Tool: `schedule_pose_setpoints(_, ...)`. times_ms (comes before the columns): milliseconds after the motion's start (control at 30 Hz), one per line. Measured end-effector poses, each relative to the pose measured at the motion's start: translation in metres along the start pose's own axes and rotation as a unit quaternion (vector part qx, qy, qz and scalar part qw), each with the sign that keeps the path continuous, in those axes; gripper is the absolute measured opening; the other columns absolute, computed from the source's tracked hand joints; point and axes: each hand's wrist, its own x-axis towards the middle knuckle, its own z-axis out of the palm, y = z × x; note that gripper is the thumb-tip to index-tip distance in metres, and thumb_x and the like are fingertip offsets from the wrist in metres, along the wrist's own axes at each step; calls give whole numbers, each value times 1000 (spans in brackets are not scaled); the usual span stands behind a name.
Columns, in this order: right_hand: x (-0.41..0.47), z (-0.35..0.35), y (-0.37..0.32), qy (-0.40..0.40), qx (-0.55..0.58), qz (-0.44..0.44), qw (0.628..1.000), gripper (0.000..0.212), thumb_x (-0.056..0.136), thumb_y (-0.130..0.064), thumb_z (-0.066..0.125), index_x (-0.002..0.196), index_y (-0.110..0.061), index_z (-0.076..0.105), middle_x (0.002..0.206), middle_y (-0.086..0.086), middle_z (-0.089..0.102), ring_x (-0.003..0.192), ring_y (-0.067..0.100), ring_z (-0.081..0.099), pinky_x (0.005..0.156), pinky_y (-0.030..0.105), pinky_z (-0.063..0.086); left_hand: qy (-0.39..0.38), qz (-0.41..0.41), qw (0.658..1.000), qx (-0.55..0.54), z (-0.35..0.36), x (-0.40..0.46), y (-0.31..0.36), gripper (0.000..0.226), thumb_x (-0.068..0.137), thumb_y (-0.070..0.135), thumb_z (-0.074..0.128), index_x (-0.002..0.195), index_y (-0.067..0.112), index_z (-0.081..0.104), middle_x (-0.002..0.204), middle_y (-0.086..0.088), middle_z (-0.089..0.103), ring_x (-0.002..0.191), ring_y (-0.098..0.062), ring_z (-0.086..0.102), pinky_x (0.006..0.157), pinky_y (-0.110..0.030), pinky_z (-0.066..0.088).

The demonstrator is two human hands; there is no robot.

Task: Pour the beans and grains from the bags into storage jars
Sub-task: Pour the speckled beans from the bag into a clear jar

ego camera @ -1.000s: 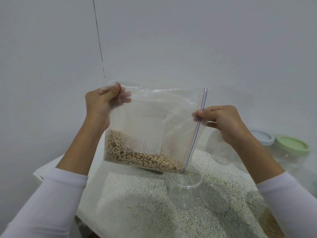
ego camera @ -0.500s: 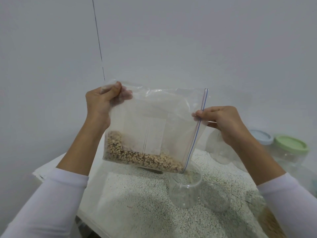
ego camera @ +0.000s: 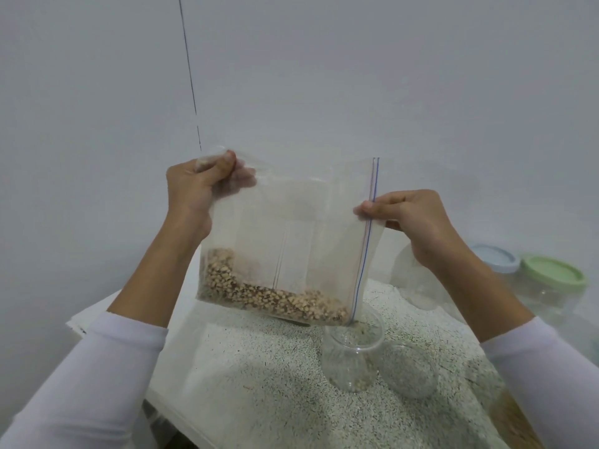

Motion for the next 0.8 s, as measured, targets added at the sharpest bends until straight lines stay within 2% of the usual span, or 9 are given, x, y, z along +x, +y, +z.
schedule_pose_setpoints(133, -2, 1, 0, -2, 11, -5, 1000, 2, 78, -8, 73, 77, -8, 74, 83, 5, 74, 90, 18, 70, 96, 35, 50, 12, -5, 1000, -9, -1, 0, 1, 26, 88, 12, 64, 63, 12, 72, 59, 0, 69, 58, -18, 69, 72, -34, 56)
schedule_pose_setpoints(200, -3, 2, 1, -3, 7, -8, 1000, 2, 78, -9, 73, 77, -8, 75, 82, 6, 75, 92, 20, 69, 98, 37, 49, 9, -7, 1000, -3, -1, 0, 2, 29, 87, 12, 65, 59, 13, 72, 60, -1, 69, 58, -19, 69, 68, -31, 56)
schedule_pose_setpoints(333, -2, 2, 2, 0, 18, -3, 1000, 1, 77, -7, 73, 76, -7, 74, 81, 5, 75, 91, 19, 70, 99, 38, 49, 29, -2, 1000, -4, 0, -1, 2, 22, 87, 12, 65, 66, 12, 69, 59, 0, 70, 57, -17, 69, 67, -30, 54)
schedule_pose_setpoints(433, -2, 3, 4, -9, 11, 1, 1000, 1, 77, -8, 74, 76, -8, 75, 81, 6, 75, 93, 21, 69, 100, 39, 48, 27, -2, 1000, 9, 1, -2, 1, 15, 88, 13, 64, 74, 6, 66, 59, 0, 70, 56, -16, 69, 62, -24, 54)
schedule_pose_setpoints(567, -1, 3, 5, 15, 33, 2, 999, 4, 77, -7, 73, 73, -8, 73, 79, 4, 74, 88, 18, 70, 101, 37, 47, 36, -5, 999, 2, 1, -1, -1, 15, 88, 12, 64, 74, 5, 65, 59, 0, 70, 56, -17, 69, 63, -27, 54)
schedule_pose_setpoints(633, 0, 3, 5, -5, 19, 3, 1000, 3, 77, -8, 73, 75, -8, 74, 79, 2, 75, 86, 13, 70, 102, 35, 46, 33, -4, 999, 3, 2, 0, -2, 16, 88, 11, 64, 74, 5, 65, 58, 0, 69, 57, -17, 69, 67, -31, 55)
schedule_pose_setpoints(733, 2, 4, 5, -4, 16, 3, 1000, 4, 77, -10, 74, 74, -11, 74, 79, 0, 75, 90, 12, 69, 105, 34, 42, 31, -2, 999, 10, 4, 0, -3, 15, 88, 10, 64, 75, 4, 66, 59, 0, 70, 56, -16, 69, 64, -27, 55)
schedule_pose_setpoints(800, 3, 3, 6, 5, 25, -4, 1000, 6, 77, -11, 74, 72, -13, 74, 79, 1, 75, 92, 13, 69, 102, 32, 41, 44, 3, 999, -2, 5, 1, -3, 15, 88, 11, 64, 75, 5, 66, 59, 0, 70, 57, -16, 69, 70, -33, 55)
